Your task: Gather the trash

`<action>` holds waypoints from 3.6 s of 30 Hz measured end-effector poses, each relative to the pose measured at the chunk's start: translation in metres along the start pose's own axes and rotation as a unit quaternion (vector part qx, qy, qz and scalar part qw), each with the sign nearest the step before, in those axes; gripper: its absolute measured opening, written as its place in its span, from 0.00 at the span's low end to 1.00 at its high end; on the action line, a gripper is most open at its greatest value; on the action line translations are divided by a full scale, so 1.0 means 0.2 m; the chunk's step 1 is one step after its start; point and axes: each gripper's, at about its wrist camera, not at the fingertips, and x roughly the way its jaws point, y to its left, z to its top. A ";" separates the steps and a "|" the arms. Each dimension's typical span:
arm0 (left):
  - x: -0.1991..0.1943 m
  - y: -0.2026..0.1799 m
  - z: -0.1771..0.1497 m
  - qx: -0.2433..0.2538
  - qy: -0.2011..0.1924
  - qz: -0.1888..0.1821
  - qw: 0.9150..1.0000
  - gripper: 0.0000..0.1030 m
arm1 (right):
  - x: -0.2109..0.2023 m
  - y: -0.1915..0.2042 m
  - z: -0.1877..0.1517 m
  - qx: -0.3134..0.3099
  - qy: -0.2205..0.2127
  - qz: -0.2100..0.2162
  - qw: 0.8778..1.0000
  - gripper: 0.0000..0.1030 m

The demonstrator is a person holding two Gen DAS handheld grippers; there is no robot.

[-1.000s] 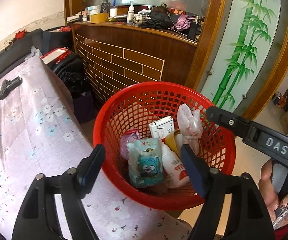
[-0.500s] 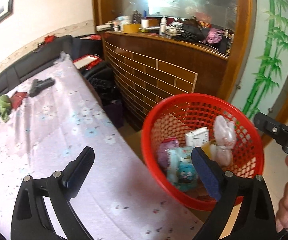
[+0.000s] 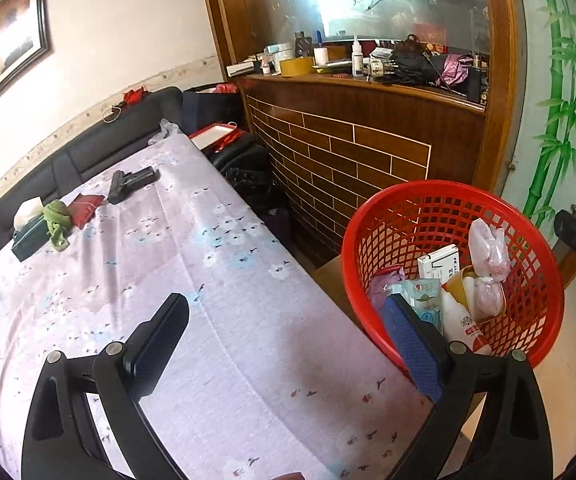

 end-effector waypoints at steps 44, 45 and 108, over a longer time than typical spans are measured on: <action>-0.70 0.67 -0.79 -0.076 -0.069 0.068 0.992 0.95 | -0.77 0.52 -0.66 -0.059 -0.074 0.044 0.995 1.00; -0.70 0.67 -0.79 -0.075 -0.068 0.069 0.992 0.95 | -0.77 0.52 -0.66 -0.061 -0.075 0.044 0.994 1.00; -0.64 0.64 -0.83 -0.062 -0.056 0.066 0.994 0.95 | -0.75 0.60 -0.69 -0.085 -0.057 0.051 0.993 1.00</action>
